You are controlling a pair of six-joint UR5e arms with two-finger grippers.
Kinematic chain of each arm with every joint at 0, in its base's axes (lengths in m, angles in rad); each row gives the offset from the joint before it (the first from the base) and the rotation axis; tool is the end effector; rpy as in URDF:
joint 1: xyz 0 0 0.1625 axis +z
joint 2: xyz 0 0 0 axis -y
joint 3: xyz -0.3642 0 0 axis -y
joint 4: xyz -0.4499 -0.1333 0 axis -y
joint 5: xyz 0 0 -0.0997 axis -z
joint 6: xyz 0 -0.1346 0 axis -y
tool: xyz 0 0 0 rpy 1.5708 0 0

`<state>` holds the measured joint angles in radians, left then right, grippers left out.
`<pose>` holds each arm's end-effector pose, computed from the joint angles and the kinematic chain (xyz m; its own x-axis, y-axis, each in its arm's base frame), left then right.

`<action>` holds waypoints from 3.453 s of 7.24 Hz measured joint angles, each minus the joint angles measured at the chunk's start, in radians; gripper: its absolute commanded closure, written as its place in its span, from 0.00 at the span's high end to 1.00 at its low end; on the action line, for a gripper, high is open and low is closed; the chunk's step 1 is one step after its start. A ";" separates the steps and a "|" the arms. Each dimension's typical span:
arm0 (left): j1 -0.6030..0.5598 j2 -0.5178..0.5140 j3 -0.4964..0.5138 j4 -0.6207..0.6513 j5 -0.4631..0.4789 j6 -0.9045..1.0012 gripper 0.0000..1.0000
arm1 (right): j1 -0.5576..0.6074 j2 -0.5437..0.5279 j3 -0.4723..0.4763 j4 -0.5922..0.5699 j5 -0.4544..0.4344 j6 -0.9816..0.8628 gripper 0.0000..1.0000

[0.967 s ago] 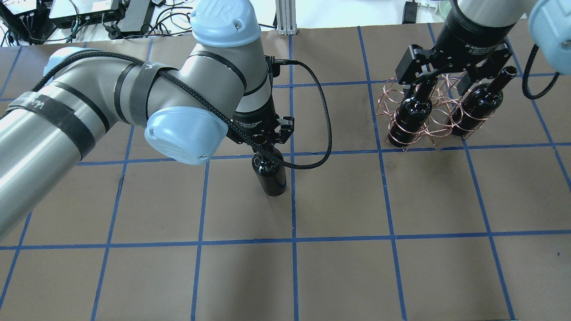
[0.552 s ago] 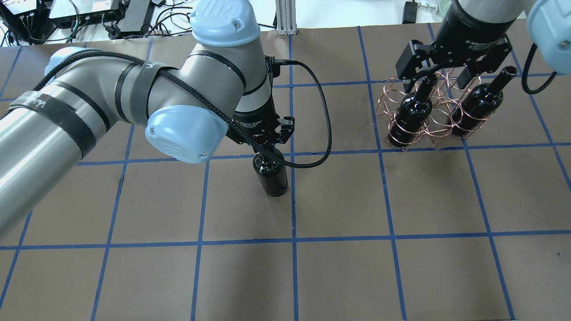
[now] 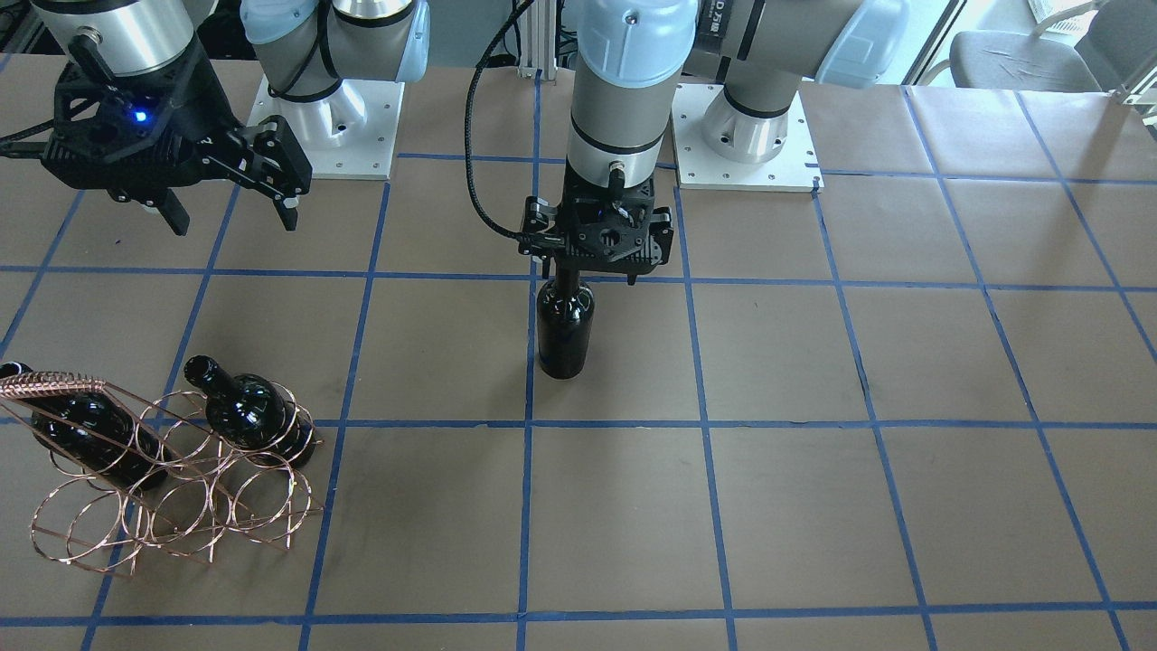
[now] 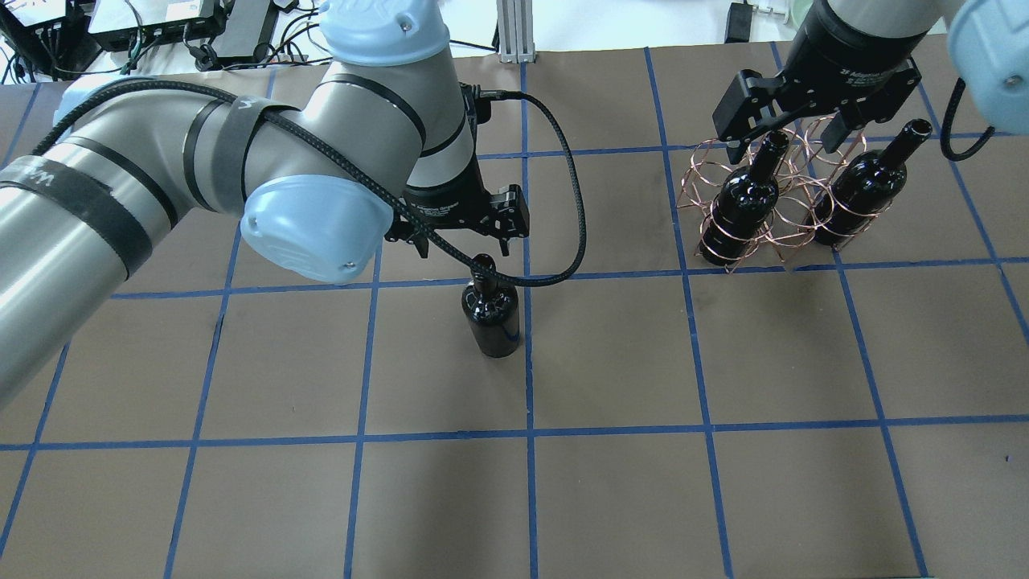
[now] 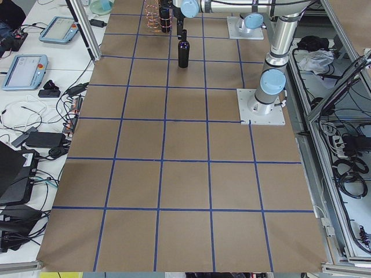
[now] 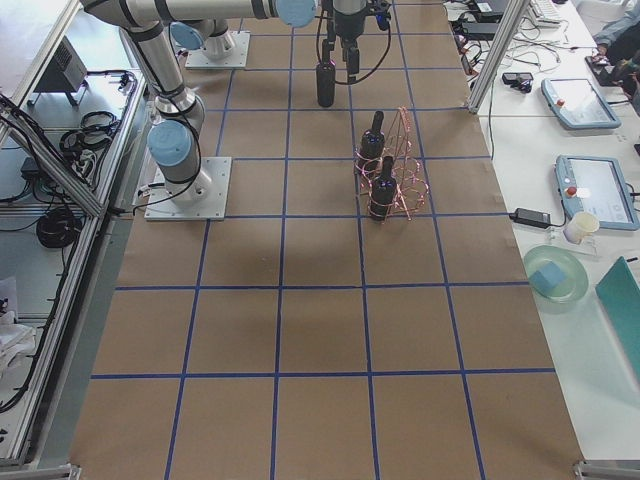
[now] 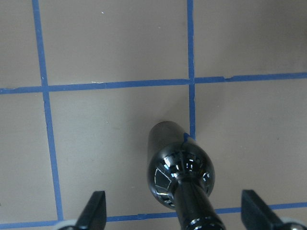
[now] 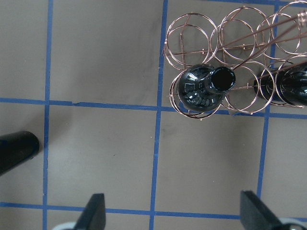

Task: Place wine into wine basket
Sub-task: 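Open the left gripper and withdraw it while the right arm approaches the bottle, then lower the right gripper onto the bottle neck and close it, then lift the bottle with the right gripper and carry it to the copper rack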

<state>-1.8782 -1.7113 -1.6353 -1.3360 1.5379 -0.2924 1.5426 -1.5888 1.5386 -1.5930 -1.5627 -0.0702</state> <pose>-0.3114 -0.5256 0.3000 -0.9991 0.0159 0.0401 0.0151 0.9997 -0.0190 0.1188 -0.5555 0.4222 -0.9991 -0.0424 -0.0030 -0.0421 0.9965 -0.0727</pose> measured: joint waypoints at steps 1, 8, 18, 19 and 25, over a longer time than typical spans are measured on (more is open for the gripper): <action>0.049 0.011 0.025 -0.022 0.002 0.003 1.00 | 0.009 -0.003 0.000 0.006 -0.002 0.077 1.00; 0.468 0.032 0.170 -0.188 0.092 0.313 1.00 | 0.477 0.172 -0.047 -0.149 -0.043 0.544 1.00; 0.556 0.046 0.122 -0.194 0.098 0.399 1.00 | 0.563 0.325 -0.028 -0.190 -0.034 0.580 0.78; 0.555 0.047 0.119 -0.194 0.097 0.399 1.00 | 0.558 0.324 -0.027 -0.201 -0.033 0.574 0.75; 0.551 0.057 0.105 -0.190 0.090 0.398 1.00 | 0.541 0.315 -0.022 -0.212 -0.029 0.558 0.64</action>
<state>-1.3271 -1.6545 -1.5298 -1.5261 1.6274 0.1057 2.0831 -1.2739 1.5163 -1.8054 -1.5922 0.4879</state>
